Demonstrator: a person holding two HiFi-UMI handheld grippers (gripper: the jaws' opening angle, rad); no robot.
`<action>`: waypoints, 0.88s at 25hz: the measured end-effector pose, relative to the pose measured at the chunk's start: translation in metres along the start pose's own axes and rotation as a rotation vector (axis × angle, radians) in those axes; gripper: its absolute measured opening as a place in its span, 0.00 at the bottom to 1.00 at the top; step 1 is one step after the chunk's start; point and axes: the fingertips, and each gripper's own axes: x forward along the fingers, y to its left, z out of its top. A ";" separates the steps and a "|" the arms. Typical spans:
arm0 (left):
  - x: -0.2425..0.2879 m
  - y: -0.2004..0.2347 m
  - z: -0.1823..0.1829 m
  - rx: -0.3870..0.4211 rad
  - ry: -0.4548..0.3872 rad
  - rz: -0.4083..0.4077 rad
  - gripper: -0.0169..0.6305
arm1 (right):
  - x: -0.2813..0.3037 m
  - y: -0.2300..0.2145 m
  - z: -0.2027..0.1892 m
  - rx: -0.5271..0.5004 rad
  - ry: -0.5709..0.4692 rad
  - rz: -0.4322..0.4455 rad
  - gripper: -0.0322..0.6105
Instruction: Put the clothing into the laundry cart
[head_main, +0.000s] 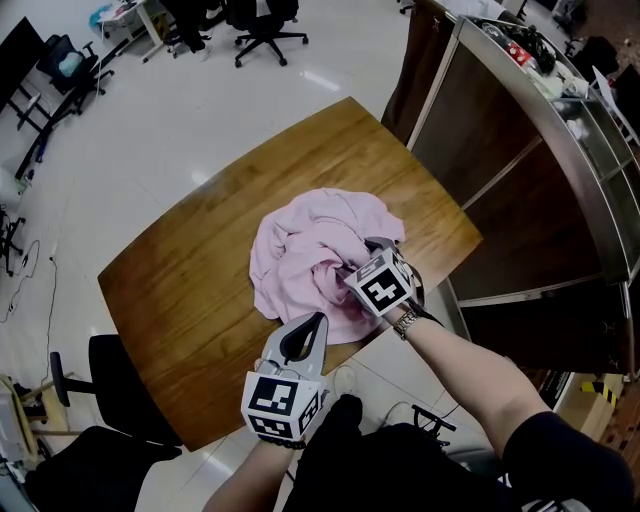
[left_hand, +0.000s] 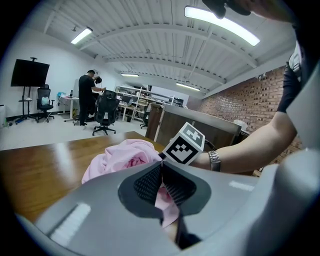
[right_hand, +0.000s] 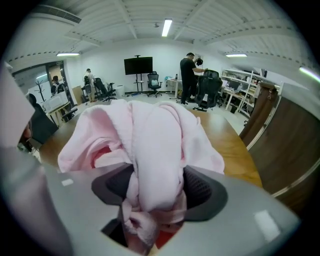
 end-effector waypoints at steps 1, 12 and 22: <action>0.000 -0.001 0.000 0.001 -0.001 -0.002 0.04 | -0.001 0.000 0.000 0.005 0.001 0.006 0.49; -0.010 -0.015 0.021 0.023 -0.028 -0.024 0.04 | -0.049 -0.011 0.019 0.030 -0.106 -0.055 0.20; -0.035 -0.050 0.064 0.056 -0.074 -0.087 0.04 | -0.155 -0.012 0.067 0.049 -0.248 -0.138 0.19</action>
